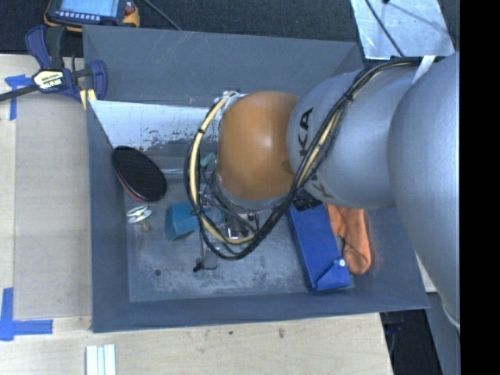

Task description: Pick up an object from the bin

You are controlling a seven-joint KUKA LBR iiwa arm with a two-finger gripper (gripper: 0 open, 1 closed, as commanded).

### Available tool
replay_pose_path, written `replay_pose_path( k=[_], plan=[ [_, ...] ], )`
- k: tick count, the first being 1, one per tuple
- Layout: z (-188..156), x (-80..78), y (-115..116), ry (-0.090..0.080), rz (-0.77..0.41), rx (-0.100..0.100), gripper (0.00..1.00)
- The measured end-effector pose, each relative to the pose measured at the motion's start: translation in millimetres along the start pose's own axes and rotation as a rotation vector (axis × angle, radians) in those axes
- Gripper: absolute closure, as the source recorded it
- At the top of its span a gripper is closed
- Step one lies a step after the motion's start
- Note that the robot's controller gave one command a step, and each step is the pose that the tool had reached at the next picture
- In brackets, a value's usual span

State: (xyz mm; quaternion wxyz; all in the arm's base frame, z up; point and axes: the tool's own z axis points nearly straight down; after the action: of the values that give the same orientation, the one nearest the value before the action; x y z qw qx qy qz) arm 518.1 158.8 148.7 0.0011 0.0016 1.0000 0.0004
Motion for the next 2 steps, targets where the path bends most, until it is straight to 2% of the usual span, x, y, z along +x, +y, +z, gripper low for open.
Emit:
replay_pose_path(
  k=[1, 2],
  plan=[
    [0.0, 0.0, 0.0, 0.000, 0.000, 0.000, 1.00],
    [0.0, 0.0, 0.0, 0.000, 0.000, 0.000, 1.00]
  ],
)
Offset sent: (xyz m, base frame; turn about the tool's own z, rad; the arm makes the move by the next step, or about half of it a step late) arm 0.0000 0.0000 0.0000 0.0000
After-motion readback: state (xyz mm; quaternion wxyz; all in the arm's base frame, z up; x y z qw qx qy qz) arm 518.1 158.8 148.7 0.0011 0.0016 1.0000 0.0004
